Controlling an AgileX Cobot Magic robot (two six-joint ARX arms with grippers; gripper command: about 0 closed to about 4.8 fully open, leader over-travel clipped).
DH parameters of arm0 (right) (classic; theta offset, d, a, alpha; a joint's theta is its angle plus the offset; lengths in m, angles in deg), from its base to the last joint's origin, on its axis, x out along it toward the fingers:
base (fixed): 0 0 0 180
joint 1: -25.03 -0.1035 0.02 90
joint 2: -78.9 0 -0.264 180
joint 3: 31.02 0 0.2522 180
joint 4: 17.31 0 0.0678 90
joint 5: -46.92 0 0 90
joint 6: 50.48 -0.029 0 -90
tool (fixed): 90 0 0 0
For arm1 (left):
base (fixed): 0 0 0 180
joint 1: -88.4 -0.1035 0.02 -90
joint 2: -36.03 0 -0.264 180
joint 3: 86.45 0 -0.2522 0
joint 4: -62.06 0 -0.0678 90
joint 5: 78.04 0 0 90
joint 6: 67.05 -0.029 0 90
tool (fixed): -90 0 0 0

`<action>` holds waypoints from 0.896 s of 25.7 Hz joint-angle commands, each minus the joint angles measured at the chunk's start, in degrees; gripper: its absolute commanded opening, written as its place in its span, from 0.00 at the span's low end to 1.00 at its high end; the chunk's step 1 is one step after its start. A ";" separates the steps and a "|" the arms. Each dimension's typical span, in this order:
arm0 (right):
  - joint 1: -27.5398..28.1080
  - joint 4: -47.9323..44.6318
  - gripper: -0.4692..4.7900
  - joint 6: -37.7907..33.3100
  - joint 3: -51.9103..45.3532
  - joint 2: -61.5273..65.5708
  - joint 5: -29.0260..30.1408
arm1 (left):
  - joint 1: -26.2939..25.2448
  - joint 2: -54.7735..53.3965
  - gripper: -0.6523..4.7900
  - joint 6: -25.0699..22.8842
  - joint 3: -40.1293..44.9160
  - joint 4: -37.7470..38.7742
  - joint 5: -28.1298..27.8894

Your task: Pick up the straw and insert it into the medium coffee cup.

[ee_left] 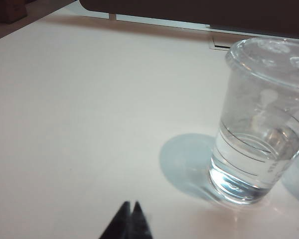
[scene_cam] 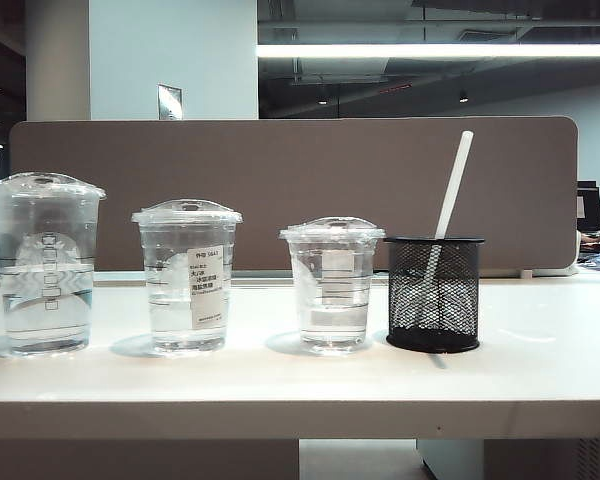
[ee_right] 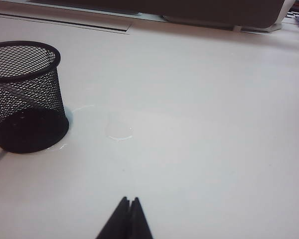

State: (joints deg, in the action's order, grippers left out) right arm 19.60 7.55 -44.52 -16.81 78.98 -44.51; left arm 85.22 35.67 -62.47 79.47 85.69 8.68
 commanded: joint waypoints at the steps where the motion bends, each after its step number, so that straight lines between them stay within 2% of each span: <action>1: 0.04 -0.63 0.09 -0.15 -0.39 -0.07 0.09 | 0.04 -0.04 0.11 0.07 -0.20 0.55 -0.39; 10: 0.04 -0.63 0.09 -0.15 -0.39 -0.07 0.09 | 0.11 -0.04 0.11 0.07 -0.22 0.61 -0.42; 12: 0.04 -0.63 0.09 -0.15 -0.39 -0.07 0.09 | 0.11 -0.15 0.11 0.07 -1.25 2.54 -0.39; 20: 0.04 -0.66 0.09 -0.15 -0.39 -0.07 0.09 | 0.11 -10.67 0.11 0.07 -18.51 25.31 -0.42; 21: 0.04 -0.66 0.09 -0.15 -0.39 -0.07 0.09 | 0.11 -13.22 0.11 0.20 -22.27 26.45 -0.59; 23: 0.04 -0.66 0.09 -0.15 -0.39 -0.07 0.09 | 0.11 -15.02 0.11 0.17 -25.49 23.87 -0.55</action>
State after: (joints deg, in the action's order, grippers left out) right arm 19.60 7.55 -44.52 -16.81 78.98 -44.51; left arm 85.25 21.35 -62.47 55.54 110.91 8.28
